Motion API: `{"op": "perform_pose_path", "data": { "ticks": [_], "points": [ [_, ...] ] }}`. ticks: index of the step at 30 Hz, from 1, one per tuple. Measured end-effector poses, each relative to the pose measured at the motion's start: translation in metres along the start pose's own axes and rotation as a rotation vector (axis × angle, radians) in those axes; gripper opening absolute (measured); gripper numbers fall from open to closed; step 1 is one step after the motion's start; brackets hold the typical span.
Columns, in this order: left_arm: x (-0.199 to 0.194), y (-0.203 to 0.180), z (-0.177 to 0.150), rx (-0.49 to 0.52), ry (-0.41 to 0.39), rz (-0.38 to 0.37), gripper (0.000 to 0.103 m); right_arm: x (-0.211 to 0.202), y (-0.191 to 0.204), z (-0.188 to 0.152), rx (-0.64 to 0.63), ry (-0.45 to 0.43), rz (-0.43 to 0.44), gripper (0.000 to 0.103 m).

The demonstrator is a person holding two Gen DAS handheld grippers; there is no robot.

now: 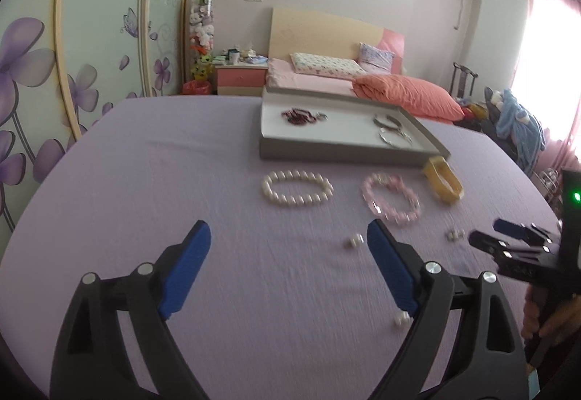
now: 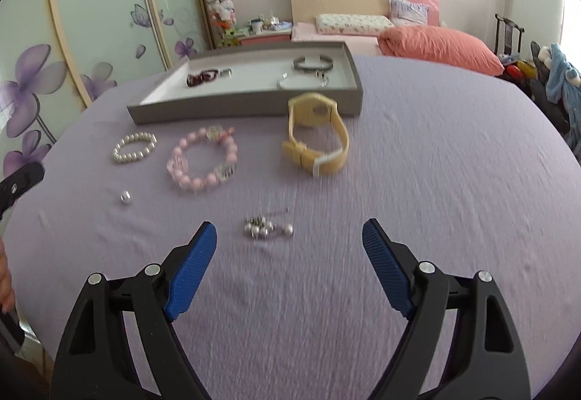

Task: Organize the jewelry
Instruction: 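Grasp the pearl drop earrings with the right tool while the left tool approaches a pearl stud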

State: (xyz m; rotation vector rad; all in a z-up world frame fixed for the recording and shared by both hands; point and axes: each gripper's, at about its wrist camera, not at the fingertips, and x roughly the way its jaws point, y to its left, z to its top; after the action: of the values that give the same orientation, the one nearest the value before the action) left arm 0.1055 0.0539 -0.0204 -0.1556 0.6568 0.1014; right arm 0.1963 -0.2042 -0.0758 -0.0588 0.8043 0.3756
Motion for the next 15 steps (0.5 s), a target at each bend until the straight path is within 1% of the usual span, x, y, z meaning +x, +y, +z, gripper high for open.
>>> {"op": "perform_pose_path", "data": {
  "ticks": [2,5,7,8,11,13,15],
  "points": [
    [0.0,-0.003,-0.007,0.01,0.011,-0.013,0.088,0.005,0.006,-0.002,-0.01,0.016,-0.012,0.082],
    [0.001,-0.009,-0.014,0.026,0.021,-0.024,0.088,0.011,0.013,-0.006,-0.031,0.042,-0.031,0.075],
    [0.001,-0.012,-0.019,0.032,0.025,-0.029,0.088,0.017,0.016,-0.005,-0.033,0.07,-0.038,0.067],
    [0.001,-0.013,-0.02,0.033,0.027,-0.033,0.088,0.02,0.017,-0.005,-0.032,0.081,-0.044,0.066],
    [0.001,-0.015,-0.021,0.04,0.032,-0.042,0.088,0.022,0.022,-0.002,-0.046,0.078,-0.053,0.06],
    [0.001,-0.017,-0.021,0.043,0.032,-0.045,0.088,0.025,0.023,0.001,-0.048,0.075,-0.053,0.051],
    [0.002,-0.019,-0.022,0.045,0.035,-0.047,0.088,0.027,0.023,0.003,-0.05,0.073,-0.05,0.047]
  ]
}}
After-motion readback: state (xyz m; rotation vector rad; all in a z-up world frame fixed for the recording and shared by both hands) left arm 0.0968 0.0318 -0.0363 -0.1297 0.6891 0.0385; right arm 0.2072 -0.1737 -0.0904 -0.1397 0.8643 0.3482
